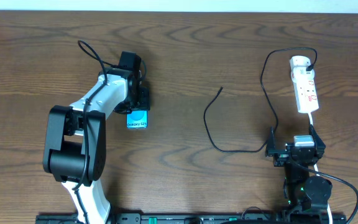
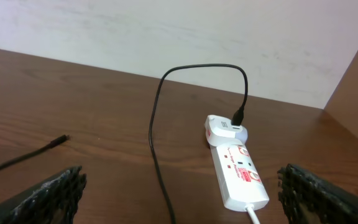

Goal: Plug charger to phone and switch on socket
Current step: 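Close the left gripper on the phone's lower end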

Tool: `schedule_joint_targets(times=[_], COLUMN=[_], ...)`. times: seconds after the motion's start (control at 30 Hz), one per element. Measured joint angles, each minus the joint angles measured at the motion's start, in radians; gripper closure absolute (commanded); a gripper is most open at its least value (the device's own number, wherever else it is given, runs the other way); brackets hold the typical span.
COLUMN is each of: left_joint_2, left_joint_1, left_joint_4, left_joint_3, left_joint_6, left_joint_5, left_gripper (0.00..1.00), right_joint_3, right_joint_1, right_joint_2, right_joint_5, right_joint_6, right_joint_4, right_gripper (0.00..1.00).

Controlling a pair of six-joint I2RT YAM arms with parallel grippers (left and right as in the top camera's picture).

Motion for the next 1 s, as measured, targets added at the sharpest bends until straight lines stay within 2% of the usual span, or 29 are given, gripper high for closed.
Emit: schedule_joint_targets(times=[0.33,0.43,0.6,0.7,1.0], left_joint_2=[0.000,0.000,0.000,0.000,0.000], left_joint_1=[0.000,0.000,0.000,0.000,0.000], left_joint_4=[0.000,0.000,0.000,0.000,0.000], left_joint_3=[0.000,0.000,0.000,0.000,0.000], left_joint_6=[0.000,0.000,0.000,0.000,0.000], left_joint_5=[0.000,0.000,0.000,0.000,0.000], left_gripper=[0.46,0.52,0.53,0.57,0.62], right_joint_3=[0.000,0.000,0.000,0.000,0.000], right_joint_1=[0.000,0.000,0.000,0.000,0.000], right_joint_2=[0.000,0.000,0.000,0.000,0.000], right_joint_5=[0.000,0.000,0.000,0.000,0.000], right_joint_6=[0.000,0.000,0.000,0.000,0.000], right_joint_4=[0.000,0.000,0.000,0.000,0.000], right_gripper=[0.01,0.01,0.01,0.01,0.01])
